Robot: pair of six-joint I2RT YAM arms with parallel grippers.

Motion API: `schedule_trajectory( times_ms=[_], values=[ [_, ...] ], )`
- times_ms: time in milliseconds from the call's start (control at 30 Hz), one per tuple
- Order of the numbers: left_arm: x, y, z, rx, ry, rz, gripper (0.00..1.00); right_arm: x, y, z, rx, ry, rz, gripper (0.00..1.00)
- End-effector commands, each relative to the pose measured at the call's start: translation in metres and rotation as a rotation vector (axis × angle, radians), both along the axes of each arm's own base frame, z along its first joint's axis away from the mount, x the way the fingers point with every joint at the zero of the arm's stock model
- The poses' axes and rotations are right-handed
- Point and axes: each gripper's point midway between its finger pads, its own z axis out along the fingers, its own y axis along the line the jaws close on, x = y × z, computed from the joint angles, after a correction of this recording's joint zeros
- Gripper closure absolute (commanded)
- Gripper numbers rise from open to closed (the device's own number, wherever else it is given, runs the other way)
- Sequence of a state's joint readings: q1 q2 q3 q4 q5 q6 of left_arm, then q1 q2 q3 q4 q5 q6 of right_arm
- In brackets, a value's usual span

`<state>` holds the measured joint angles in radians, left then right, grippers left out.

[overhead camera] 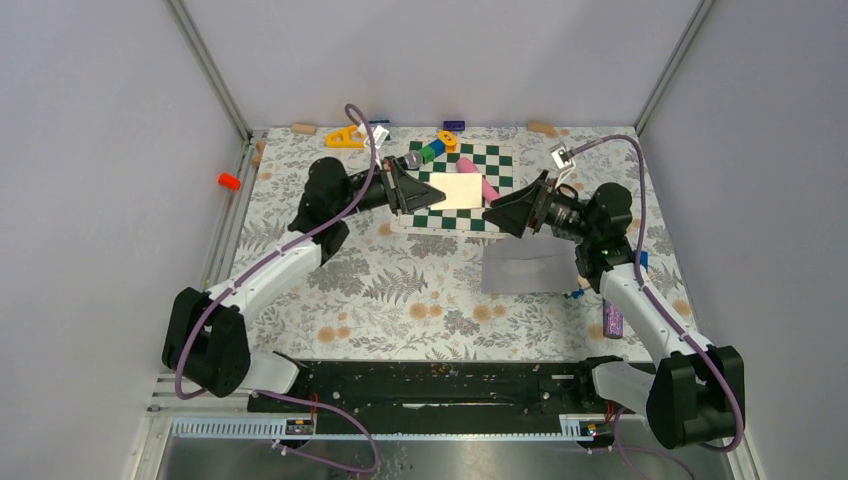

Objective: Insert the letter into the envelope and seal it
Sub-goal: Fold the letter.

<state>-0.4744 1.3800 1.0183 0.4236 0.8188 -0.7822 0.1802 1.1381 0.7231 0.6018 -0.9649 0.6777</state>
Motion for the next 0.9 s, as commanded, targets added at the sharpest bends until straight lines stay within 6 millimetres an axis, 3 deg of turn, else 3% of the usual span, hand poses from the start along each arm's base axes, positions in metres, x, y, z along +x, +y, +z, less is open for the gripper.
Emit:
schedule_trajectory(
  times_ms=[0, 233, 367, 633, 867],
  values=[
    [-0.012, 0.009, 0.045, -0.243, -0.036, 0.003, 1.00, 0.007, -0.007, 0.038, 0.124, -0.070, -0.092, 0.10],
    [-0.015, 0.016, 0.052, -0.358, 0.001, 0.020, 1.00, 0.029, -0.010, 0.037, 0.182, 0.012, -0.192, 0.15],
    [-0.014, 0.018, 0.050, -0.380, 0.008, 0.034, 1.00, 0.022, 0.000, 0.027, 0.188, 0.026, -0.181, 0.16],
    [-0.008, 0.015, 0.045, -0.387, 0.022, 0.035, 1.00, 0.010, 0.015, 0.045, 0.259, -0.013, -0.112, 0.15],
    [-0.006, 0.016, 0.046, -0.390, 0.019, 0.036, 1.00, 0.001, 0.026, 0.047, 0.264, -0.037, -0.058, 0.15]
  ],
)
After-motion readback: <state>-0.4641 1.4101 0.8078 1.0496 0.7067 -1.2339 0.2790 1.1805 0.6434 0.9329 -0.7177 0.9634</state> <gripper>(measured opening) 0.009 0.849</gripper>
